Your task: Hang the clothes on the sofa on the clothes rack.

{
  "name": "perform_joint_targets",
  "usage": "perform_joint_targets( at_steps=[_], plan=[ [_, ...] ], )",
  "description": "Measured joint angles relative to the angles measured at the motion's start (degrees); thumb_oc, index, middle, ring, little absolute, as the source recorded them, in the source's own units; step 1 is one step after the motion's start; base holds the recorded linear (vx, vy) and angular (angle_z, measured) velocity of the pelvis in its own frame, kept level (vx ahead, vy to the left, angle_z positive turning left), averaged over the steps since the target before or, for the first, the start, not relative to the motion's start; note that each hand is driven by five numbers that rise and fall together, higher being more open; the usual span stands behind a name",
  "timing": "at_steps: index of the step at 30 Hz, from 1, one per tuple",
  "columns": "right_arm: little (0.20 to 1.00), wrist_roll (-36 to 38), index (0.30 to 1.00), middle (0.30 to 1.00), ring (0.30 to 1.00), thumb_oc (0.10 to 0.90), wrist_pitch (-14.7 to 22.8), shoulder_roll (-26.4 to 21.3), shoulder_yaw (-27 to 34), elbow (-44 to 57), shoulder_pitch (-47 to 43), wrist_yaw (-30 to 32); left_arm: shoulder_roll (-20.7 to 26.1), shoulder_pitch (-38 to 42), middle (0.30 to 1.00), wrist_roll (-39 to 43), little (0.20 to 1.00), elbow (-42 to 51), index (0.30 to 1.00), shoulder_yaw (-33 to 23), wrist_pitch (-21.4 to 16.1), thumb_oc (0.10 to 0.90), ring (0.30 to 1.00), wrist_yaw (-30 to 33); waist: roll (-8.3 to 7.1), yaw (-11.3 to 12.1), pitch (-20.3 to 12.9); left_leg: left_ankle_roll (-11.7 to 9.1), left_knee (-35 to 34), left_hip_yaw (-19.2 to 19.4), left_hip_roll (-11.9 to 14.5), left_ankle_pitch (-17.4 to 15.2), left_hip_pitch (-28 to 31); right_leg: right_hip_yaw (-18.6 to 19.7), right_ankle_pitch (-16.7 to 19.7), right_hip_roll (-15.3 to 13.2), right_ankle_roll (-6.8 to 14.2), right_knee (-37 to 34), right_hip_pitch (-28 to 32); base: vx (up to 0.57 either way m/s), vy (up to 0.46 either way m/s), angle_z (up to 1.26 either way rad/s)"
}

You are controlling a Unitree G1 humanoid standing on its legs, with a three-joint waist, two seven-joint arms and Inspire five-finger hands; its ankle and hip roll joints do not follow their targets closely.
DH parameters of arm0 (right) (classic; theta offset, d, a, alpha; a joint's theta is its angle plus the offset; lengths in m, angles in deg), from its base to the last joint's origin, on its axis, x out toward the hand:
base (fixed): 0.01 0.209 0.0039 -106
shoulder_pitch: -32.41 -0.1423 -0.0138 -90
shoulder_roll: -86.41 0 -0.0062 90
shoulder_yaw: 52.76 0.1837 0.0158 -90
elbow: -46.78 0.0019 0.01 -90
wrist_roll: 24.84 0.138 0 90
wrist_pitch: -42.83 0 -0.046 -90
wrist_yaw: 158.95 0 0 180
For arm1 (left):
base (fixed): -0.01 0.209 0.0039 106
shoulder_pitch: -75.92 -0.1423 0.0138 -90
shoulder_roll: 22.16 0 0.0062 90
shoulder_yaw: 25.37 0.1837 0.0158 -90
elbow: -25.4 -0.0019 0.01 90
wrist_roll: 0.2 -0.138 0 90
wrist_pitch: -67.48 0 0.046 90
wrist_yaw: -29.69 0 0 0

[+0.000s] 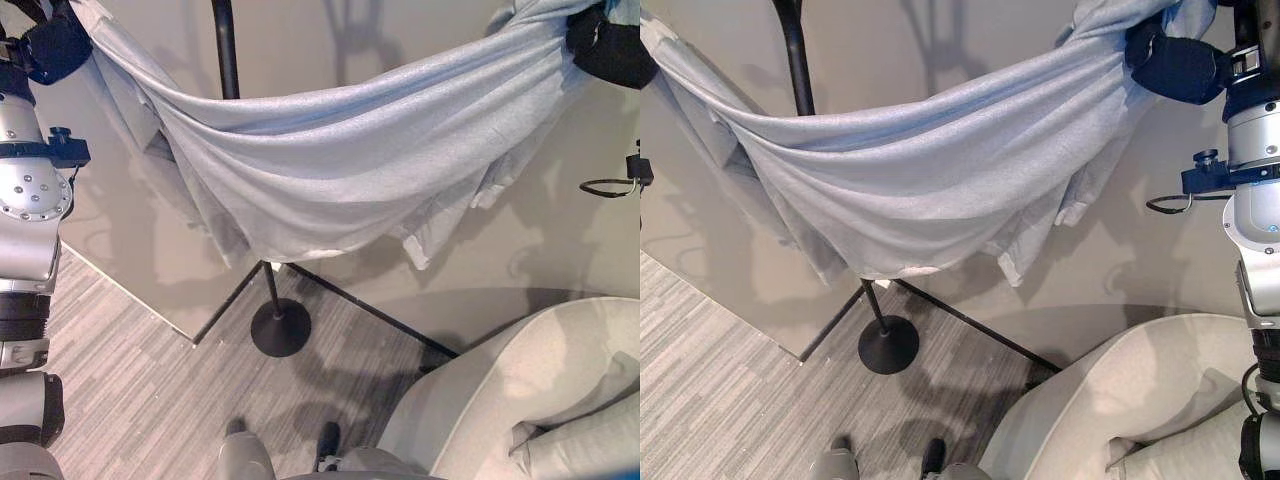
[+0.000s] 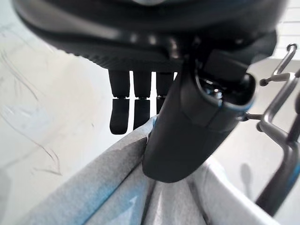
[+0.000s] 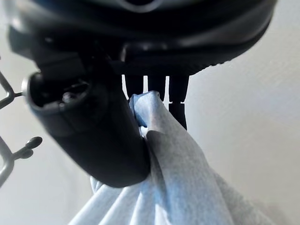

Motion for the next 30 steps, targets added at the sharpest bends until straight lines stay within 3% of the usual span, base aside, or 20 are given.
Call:
perform_joint_targets(
  at_steps=[3,4,5,8,10,16,20,21,22,25,26,30],
  plan=[
    [0.3,-0.02,0.3,0.3,0.3,0.4,0.11,2.28,4.83,1.36,2.05,0.16,-0.07,-0.07,0.3,-0.03,0.3,5.07,0.3,-0.14,-0.3,0.4,0.3,1.34,1.45,-1.71,-0.29,1.44,-0.16,2.53,-0.48,2.52,4.66,1.07,-0.44,0.06,1.26,-0.37,1.53,0.18,0.209,-0.28],
    [0.3,-0.02,0.3,0.3,0.3,0.4,0.1,2.23,6.9,1.9,2.03,0.49,-0.08,-0.15,0.3,-0.05,0.3,6.4,0.3,-0.14,-1.23,0.4,0.3,1.34,3.4,-2.28,-0.56,2.35,-2.5,3.63,-0.61,3.86,8.52,1.56,-0.51,-0.04,2.38,-0.3,1.9,0.09,0.192,-0.17],
    [0.3,0.0,0.3,0.3,0.3,0.4,0.17,2.29,8.51,2.71,2.06,1.57,-0.08,-0.3,0.3,-0.05,0.3,7.66,0.3,-0.33,-1.54,0.4,0.3,1.34,5.07,-2.76,-0.81,1.99,-2.4,4.05,-0.87,3.37,9.58,1.91,-0.74,-0.27,3.41,-0.1,1.84,0.08,0.161,-0.18],
    [0.3,-0.14,0.3,0.3,0.3,0.4,0.39,1.92,8.87,3.13,1.49,3.08,-0.18,-1.38,0.3,-0.21,0.3,8.35,0.3,-2.04,-2.38,0.4,0.3,1.47,5.2,-1.97,-0.87,2.76,-2.31,5.0,-4.9,3.95,10.43,2.41,-0.1,-4.58,5.1,0.39,1.61,0.05,0.096,-0.19],
    [0.3,-0.21,0.3,0.3,0.3,0.4,0.46,1.92,8.89,3.03,1.41,3.54,-0.15,-1.37,0.3,-0.25,0.3,8.09,0.3,-3.66,-2.33,0.4,0.3,1.89,5.18,-1.8,-0.87,3.1,-2.32,4.87,-6.22,3.73,10.41,2.42,0.8,-5.84,6.51,-0.44,1.93,0.04,0.077,0.05],
    [0.3,-0.31,0.3,0.3,0.3,0.4,0.46,1.79,8.23,1.78,-1.88,4.93,0.91,-1.36,0.3,-0.27,0.3,7.37,0.3,-7.26,-2.23,0.4,0.3,4.98,5.14,1.55,-0.9,3.38,-2.33,5.47,-6.97,3.55,10.38,3.45,0.77,-6.7,7.74,-0.45,1.63,0.02,0.022,-0.03],
    [0.3,-2.39,0.3,0.3,0.3,0.4,0.28,-6.48,1.5,-5.5,-8.23,7.03,4.02,0.93,0.3,0.55,0.3,2.11,0.3,-3.9,-2.42,0.4,0.3,5.04,5.43,2.76,-1.07,3.55,-2.35,5.16,-6.55,3.48,10.27,3.47,0.38,-6.22,8.27,-0.44,1.74,0.01,-0.001,0.05],
    [0.3,-2.47,0.3,0.3,0.3,0.4,-0.15,-12.06,-5.33,-10.4,-12.31,6.67,5.65,3.27,0.3,2.76,0.3,-0.11,0.3,-0.22,-2.52,0.4,0.3,4.08,5.4,2.74,-1.11,3.77,-2.37,5.06,-6.31,3.33,10.27,3.27,0.36,-5.97,8.28,-0.44,1.87,0.02,-0.015,0.07],
    [0.3,-2.47,0.3,0.3,0.3,0.4,-0.72,-13.46,-7.94,-12.38,-14.45,6.19,6.32,4.26,0.3,3.81,0.3,-0.79,0.3,1.36,-2.57,0.4,0.3,3.34,5.3,2.62,-1.24,3.85,-2.39,5.07,-6.22,3.28,10.26,3.24,0.36,-5.9,8.29,-0.45,1.85,0.01,-0.021,0.04],
    [0.3,-2.37,0.3,0.3,0.3,0.4,-1.16,-14.02,-14.0,-17.64,-19.94,5.76,7.51,7.36,0.3,4.74,0.3,-4.66,0.3,7.5,-3.7,0.4,0.3,2.11,5.12,2.24,-2.5,4.61,-2.4,5.16,-6.0,2.73,10.26,3.26,0.41,-5.66,8.37,-0.45,1.83,0.0,0.0,0.0],
    [0.3,-2.31,0.3,0.3,0.3,0.4,-1.83,-14.39,-22.13,-22.09,-25.72,4.87,8.06,9.71,0.3,6.33,0.3,-7.24,0.3,12.65,-3.74,0.4,0.3,0.59,4.87,1.87,-3.76,4.66,-2.42,5.16,-6.08,2.7,10.23,3.28,0.45,-5.77,8.48,-0.45,1.78,0.0,0.0,0.0],
    [0.3,-2.31,0.3,0.3,0.3,0.4,-2.18,-14.2,-33.62,-28.09,-33.55,1.85,8.19,10.57,0.3,7.22,0.3,-8.92,0.3,15.66,-4.86,0.4,0.3,-1.47,4.26,0.66,-5.06,4.81,-2.4,5.21,-6.13,2.76,10.13,3.27,0.52,-5.82,8.51,-0.45,1.67,0.0,0.0,0.0]
  ],
)
